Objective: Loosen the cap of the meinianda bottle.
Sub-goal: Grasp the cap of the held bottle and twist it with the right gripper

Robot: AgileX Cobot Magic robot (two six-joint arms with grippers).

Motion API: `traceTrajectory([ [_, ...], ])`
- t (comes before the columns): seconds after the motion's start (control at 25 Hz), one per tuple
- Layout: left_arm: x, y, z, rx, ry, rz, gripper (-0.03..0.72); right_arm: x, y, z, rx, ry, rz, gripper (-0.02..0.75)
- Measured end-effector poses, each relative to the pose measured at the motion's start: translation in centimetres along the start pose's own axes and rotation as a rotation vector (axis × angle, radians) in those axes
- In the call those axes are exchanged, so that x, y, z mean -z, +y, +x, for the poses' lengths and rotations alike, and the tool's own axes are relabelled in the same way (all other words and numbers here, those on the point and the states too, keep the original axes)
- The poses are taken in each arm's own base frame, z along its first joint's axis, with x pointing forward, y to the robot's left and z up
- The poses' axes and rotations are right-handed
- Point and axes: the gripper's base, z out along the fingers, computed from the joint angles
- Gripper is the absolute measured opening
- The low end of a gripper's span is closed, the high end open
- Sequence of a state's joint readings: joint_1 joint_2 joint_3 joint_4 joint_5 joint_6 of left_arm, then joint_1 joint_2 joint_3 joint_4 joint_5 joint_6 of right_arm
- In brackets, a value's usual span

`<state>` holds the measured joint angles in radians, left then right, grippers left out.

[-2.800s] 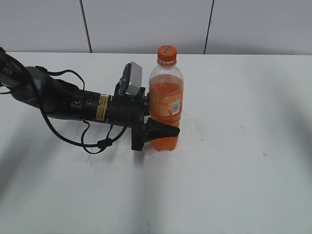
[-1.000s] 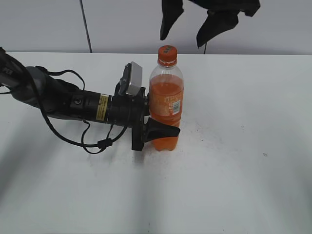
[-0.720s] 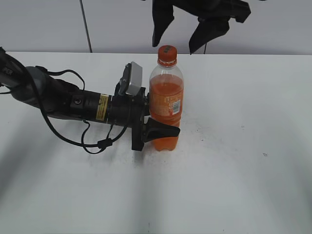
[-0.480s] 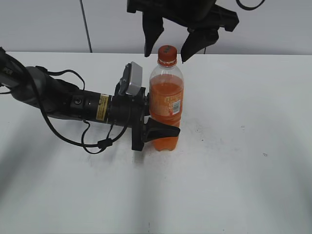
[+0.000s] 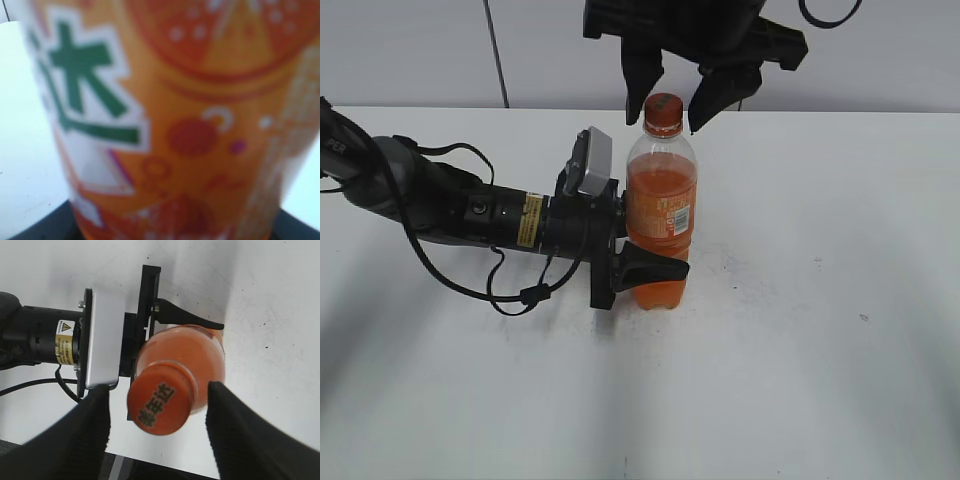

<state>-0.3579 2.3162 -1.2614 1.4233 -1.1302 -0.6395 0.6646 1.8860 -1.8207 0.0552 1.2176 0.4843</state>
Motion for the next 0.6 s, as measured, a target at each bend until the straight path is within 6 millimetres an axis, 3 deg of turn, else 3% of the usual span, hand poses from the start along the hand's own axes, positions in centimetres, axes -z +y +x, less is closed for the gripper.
traceTrajectory([
  [0.24,0.00,0.00,0.00,0.001,0.000,-0.001,0.395,0.00,-0.01,-0.10,0.012,-0.011,0.002,0.281],
  [0.6,0.00,0.00,0.00,0.001,-0.001,0.000,0.395,0.00,0.03,-0.11,0.206,-0.013,-0.002,0.280],
])
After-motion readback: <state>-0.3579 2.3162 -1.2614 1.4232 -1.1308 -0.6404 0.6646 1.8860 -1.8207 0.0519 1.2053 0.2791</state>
